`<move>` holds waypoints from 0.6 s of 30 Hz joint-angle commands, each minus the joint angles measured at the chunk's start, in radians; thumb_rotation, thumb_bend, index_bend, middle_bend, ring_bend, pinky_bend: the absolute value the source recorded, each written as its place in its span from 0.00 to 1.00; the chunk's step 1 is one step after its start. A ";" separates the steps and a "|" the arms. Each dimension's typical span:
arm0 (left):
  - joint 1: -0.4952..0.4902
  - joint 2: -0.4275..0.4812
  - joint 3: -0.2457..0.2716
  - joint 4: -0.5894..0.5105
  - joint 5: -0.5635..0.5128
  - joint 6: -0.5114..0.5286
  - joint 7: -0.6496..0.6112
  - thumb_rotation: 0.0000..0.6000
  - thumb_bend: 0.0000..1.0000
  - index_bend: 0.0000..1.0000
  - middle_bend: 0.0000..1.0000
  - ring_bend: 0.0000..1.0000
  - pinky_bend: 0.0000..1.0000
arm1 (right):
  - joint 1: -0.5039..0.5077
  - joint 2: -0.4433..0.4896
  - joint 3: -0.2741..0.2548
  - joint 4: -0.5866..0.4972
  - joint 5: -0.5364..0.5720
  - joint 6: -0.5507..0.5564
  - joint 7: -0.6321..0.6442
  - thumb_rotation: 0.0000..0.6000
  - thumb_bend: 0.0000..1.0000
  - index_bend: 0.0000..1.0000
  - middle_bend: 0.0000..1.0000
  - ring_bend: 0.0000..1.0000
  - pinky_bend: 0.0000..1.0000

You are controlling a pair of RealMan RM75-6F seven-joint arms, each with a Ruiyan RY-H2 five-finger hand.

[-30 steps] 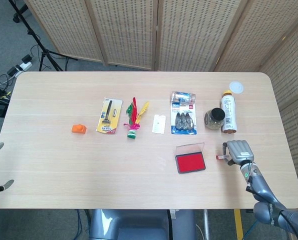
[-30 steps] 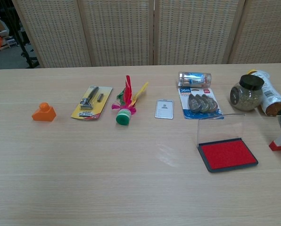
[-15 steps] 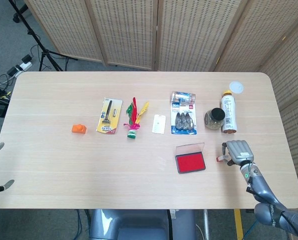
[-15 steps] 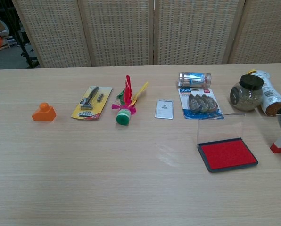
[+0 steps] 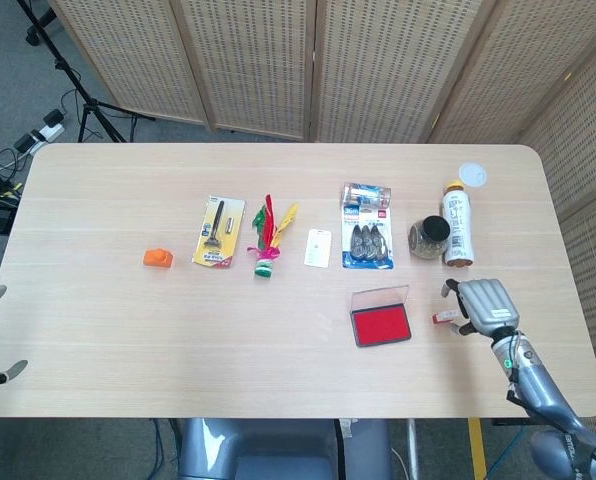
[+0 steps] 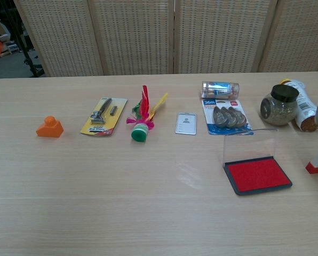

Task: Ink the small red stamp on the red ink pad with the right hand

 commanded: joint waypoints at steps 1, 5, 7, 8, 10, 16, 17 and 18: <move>0.002 0.002 0.001 0.003 0.005 0.005 -0.008 1.00 0.09 0.00 0.00 0.00 0.00 | -0.091 0.095 -0.013 -0.072 -0.178 0.159 0.171 1.00 0.00 0.11 0.05 0.04 0.16; 0.002 0.001 0.000 0.010 0.009 0.009 -0.019 1.00 0.09 0.00 0.00 0.00 0.00 | -0.177 0.111 -0.030 -0.021 -0.286 0.335 0.222 1.00 0.00 0.00 0.00 0.00 0.00; 0.002 -0.001 -0.001 0.013 0.010 0.011 -0.020 1.00 0.09 0.00 0.00 0.00 0.00 | -0.219 0.092 -0.029 0.026 -0.320 0.427 0.218 1.00 0.00 0.00 0.00 0.00 0.00; 0.001 -0.002 -0.001 0.015 0.012 0.011 -0.021 1.00 0.09 0.00 0.00 0.00 0.00 | -0.235 0.079 -0.026 0.046 -0.330 0.464 0.219 1.00 0.00 0.00 0.00 0.00 0.00; 0.000 -0.005 -0.002 0.020 0.015 0.013 -0.024 1.00 0.09 0.00 0.00 0.00 0.00 | -0.270 0.048 -0.016 0.084 -0.343 0.537 0.231 1.00 0.00 0.00 0.00 0.00 0.00; 0.000 -0.014 -0.003 0.032 0.024 0.022 -0.029 1.00 0.09 0.00 0.00 0.00 0.00 | -0.331 -0.010 0.003 0.144 -0.353 0.655 0.238 1.00 0.00 0.00 0.00 0.00 0.00; 0.000 -0.015 -0.003 0.033 0.027 0.024 -0.029 1.00 0.09 0.00 0.00 0.00 0.00 | -0.336 -0.014 0.003 0.149 -0.356 0.662 0.236 1.00 0.00 0.00 0.00 0.00 0.00; 0.002 -0.017 -0.002 0.035 0.031 0.028 -0.031 1.00 0.09 0.00 0.00 0.00 0.00 | -0.342 -0.019 0.004 0.154 -0.356 0.670 0.228 1.00 0.00 0.00 0.00 0.00 0.00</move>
